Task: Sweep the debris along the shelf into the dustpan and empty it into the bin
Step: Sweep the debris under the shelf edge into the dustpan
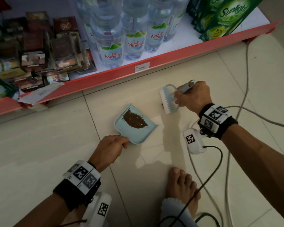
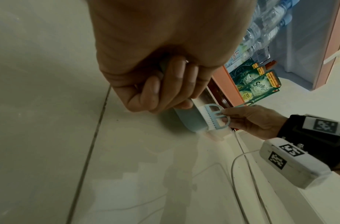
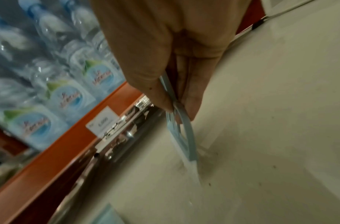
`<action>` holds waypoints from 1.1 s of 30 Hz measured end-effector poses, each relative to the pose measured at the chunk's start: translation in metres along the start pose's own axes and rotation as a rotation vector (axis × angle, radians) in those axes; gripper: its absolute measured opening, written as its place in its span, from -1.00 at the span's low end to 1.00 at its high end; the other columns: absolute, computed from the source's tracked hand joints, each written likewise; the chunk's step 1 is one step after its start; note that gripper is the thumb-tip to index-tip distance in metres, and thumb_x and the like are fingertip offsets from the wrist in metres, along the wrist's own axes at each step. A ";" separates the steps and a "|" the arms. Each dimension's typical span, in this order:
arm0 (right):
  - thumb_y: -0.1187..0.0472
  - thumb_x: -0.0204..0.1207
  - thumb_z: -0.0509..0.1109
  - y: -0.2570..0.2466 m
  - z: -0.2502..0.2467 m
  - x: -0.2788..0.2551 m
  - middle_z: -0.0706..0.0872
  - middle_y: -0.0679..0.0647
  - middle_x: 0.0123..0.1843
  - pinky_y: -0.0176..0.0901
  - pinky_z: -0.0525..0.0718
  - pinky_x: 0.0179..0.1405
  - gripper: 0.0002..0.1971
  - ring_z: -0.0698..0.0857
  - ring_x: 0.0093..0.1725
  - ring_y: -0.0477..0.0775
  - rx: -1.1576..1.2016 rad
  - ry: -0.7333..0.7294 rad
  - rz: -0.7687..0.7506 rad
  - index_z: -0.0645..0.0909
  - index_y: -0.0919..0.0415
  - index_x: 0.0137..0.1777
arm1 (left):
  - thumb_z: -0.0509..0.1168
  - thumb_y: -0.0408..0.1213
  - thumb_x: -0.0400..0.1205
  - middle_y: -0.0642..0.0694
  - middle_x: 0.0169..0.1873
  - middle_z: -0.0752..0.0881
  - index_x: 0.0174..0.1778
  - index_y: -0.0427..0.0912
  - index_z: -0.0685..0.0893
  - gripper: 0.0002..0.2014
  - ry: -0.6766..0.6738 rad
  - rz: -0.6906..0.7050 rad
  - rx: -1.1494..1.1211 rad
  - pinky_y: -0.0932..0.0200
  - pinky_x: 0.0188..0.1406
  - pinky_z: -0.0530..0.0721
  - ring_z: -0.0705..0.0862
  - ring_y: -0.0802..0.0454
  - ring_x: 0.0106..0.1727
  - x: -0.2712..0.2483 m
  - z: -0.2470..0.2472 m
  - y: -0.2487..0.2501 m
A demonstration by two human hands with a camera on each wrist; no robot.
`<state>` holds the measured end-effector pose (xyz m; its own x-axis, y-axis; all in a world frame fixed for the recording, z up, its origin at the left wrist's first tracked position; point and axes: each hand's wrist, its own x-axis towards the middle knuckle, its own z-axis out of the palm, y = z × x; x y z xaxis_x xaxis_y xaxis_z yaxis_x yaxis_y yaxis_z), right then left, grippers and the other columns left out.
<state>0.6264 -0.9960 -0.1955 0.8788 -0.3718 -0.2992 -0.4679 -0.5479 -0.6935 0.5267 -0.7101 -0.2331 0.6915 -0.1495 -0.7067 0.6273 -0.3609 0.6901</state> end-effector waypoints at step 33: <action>0.10 0.63 0.42 0.006 -0.018 -0.066 0.83 0.02 -0.16 -0.16 0.83 -0.20 -0.85 0.78 -0.25 -0.07 -0.252 -0.054 -0.679 0.80 0.13 -0.01 | 0.25 -0.14 0.60 -0.03 -0.65 0.46 -0.32 -0.19 0.69 -0.74 -0.097 -0.100 0.106 0.27 -0.58 0.29 0.37 0.02 -0.60 0.015 0.049 0.056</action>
<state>0.5639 -0.9879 -0.1677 0.9835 0.1460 0.1072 0.1811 -0.8034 -0.5673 0.5543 -0.7774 -0.2129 0.5861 -0.1944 -0.7866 0.6465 -0.4730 0.5986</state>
